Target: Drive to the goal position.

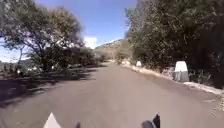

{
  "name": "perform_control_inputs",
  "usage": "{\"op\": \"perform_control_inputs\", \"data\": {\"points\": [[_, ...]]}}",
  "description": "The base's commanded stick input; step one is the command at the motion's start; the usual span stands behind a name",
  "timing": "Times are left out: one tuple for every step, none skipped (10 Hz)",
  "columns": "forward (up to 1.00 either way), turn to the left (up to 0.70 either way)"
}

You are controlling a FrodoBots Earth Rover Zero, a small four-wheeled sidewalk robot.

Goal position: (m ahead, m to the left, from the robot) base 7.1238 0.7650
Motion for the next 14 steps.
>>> {"op": "perform_control_inputs", "data": {"points": [[0.50, 0.00], [0.50, 0.00], [0.50, 0.00], [0.50, 0.00], [0.50, 0.00], [0.50, 0.00], [0.50, 0.00], [0.50, 0.00], [0.50, 0.00], [0.50, 0.00], [0.50, 0.00], [0.50, 0.00], [0.50, 0.00], [0.50, 0.00]]}}
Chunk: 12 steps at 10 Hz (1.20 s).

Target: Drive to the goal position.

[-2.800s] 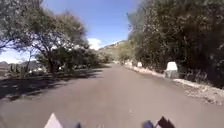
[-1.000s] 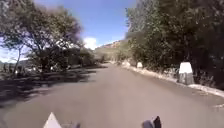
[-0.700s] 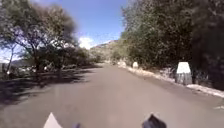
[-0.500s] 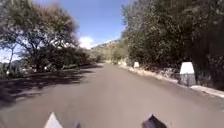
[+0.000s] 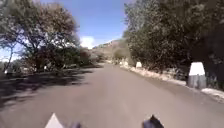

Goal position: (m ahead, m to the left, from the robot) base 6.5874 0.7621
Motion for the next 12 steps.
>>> {"op": "perform_control_inputs", "data": {"points": [[0.50, 0.00], [0.50, 0.00], [0.50, 0.00], [0.50, 0.00], [0.50, 0.00], [0.50, 0.00], [0.50, 0.00], [0.50, 0.00], [0.50, 0.00], [0.50, 0.00], [0.50, 0.00], [0.50, 0.00]]}}
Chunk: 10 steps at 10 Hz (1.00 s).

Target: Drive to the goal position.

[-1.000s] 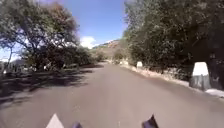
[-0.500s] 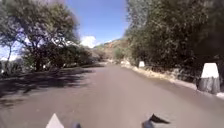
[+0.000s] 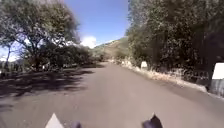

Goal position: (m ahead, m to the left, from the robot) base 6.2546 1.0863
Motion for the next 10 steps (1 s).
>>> {"op": "perform_control_inputs", "data": {"points": [[0.50, 0.00], [0.50, 0.00], [0.50, 0.00], [0.50, 0.00], [0.50, 0.00], [0.50, 0.00], [0.50, 0.00], [0.50, 0.00], [0.50, 0.00], [0.50, 0.00]]}}
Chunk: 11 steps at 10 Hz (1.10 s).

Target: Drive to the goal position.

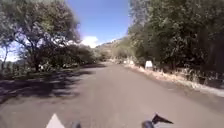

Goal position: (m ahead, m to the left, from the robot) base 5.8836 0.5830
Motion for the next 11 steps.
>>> {"op": "perform_control_inputs", "data": {"points": [[0.50, 0.00], [0.50, 0.00], [0.50, 0.00], [0.50, 0.00], [0.50, 0.00], [0.50, 0.00], [0.50, 0.00], [0.50, 0.00], [0.50, 0.00], [0.50, 0.00], [0.50, 0.00]]}}
